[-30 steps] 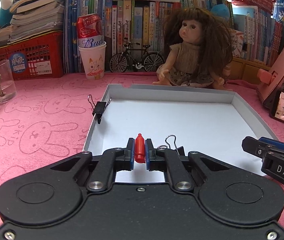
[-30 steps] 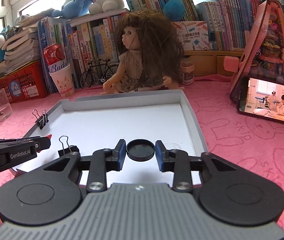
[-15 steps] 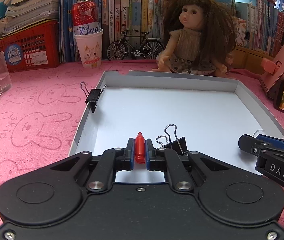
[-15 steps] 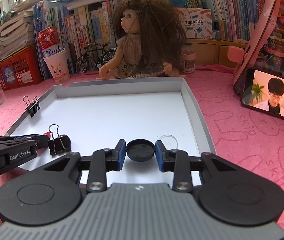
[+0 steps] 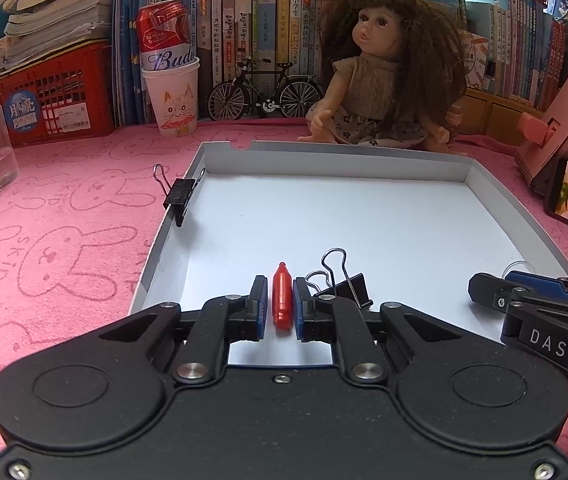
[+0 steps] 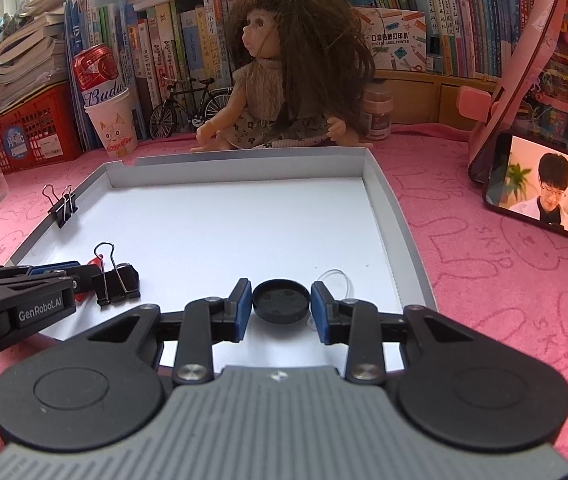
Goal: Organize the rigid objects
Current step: 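Carry the red marker and black lid with both grippers over the white tray, then open the left gripper dropping the marker while the right gripper releases the lid into the tray, then move both open grippers back toward the remaining objects on the cloth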
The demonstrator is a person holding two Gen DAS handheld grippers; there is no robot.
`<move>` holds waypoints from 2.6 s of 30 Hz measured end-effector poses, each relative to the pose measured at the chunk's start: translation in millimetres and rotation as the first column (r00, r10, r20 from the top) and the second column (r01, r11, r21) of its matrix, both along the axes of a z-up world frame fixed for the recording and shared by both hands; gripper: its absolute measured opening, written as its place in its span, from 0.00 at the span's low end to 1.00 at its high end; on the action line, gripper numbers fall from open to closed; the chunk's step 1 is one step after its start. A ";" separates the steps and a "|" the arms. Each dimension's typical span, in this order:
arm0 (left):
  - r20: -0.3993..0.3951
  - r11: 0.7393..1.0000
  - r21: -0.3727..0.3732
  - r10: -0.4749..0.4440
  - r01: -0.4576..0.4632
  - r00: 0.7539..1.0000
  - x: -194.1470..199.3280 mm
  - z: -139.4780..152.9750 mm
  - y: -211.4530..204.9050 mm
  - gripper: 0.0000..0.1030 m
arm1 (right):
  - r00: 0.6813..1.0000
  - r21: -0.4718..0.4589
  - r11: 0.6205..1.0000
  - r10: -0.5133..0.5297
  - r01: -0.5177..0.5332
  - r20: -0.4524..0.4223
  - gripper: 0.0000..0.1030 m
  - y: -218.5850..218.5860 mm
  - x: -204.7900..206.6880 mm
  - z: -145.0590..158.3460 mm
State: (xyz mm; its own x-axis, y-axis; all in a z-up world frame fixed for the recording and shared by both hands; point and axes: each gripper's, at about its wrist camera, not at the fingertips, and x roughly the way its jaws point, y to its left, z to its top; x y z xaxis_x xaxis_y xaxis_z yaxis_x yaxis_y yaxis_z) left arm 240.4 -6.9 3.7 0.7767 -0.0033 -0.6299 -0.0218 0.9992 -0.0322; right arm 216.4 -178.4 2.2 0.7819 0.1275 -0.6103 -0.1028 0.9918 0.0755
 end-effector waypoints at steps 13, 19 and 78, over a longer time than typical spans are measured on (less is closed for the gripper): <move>0.057 1.000 -0.003 -0.010 0.011 0.998 -25.5 20.7 -0.7 0.41 | 0.998 -0.037 0.999 0.017 -0.014 0.061 0.62 1.9 -17.4 17.1; 0.083 0.999 -0.010 -0.036 0.036 0.996 -45.7 31.6 -1.6 0.48 | 0.996 -0.034 0.999 0.024 -0.021 0.087 0.70 -2.7 -30.1 25.9; 0.181 0.984 0.018 -0.177 0.177 0.967 -230.9 -0.3 13.5 0.60 | 0.987 -0.058 0.998 0.016 -0.007 0.162 0.98 -57.7 -179.8 -18.1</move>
State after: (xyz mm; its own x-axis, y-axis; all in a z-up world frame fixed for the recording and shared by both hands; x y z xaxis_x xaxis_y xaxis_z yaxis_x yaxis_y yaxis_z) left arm 9.5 6.6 3.5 0.8650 -0.1499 -0.4789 0.1614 0.9867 -0.0174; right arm 36.6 -236.1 -15.9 0.8701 0.1054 -0.4815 -0.1202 0.9928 0.0002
